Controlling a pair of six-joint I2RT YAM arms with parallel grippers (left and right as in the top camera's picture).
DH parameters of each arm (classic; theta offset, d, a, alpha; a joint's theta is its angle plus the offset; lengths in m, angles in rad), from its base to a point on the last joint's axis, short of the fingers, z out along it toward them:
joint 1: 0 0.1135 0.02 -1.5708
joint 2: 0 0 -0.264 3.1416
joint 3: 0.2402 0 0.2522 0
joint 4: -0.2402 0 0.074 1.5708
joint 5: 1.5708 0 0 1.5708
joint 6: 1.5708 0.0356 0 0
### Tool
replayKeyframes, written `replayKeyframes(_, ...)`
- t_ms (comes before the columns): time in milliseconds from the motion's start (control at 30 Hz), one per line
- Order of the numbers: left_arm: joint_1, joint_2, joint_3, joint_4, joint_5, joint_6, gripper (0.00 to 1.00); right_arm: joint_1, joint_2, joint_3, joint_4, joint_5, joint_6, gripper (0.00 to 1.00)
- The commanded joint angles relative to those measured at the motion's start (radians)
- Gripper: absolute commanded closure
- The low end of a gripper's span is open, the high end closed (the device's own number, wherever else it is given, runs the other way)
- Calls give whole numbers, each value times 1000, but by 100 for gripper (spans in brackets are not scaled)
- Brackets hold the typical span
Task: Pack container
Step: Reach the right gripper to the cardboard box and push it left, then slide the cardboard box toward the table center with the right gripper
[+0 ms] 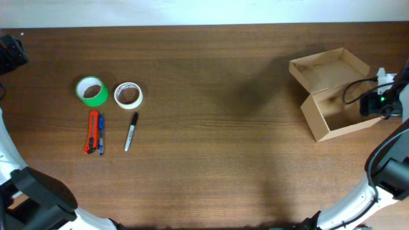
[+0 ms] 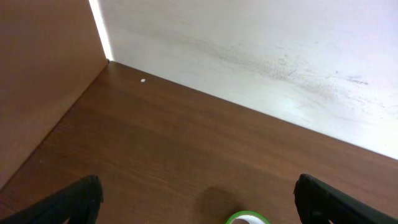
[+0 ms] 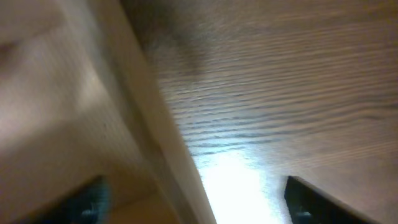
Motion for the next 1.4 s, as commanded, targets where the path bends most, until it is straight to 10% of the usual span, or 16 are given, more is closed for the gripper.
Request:
replayKeyframes(0, 2, 6, 22, 2, 15, 12, 0, -6, 19, 8, 6, -79, 47, 56)
replayKeyframes(300, 2, 6, 22, 2, 15, 12, 0, -3, 15, 54, -27, -193, 151, 96)
replayKeyframes(900, 2, 6, 22, 2, 15, 12, 0, 399, -13, 853, -632, -212, 552, 96)
replayKeyframes(1367, 2, 6, 22, 2, 15, 12, 0, 1032, 85, 892, -651, 40, 695, 96)
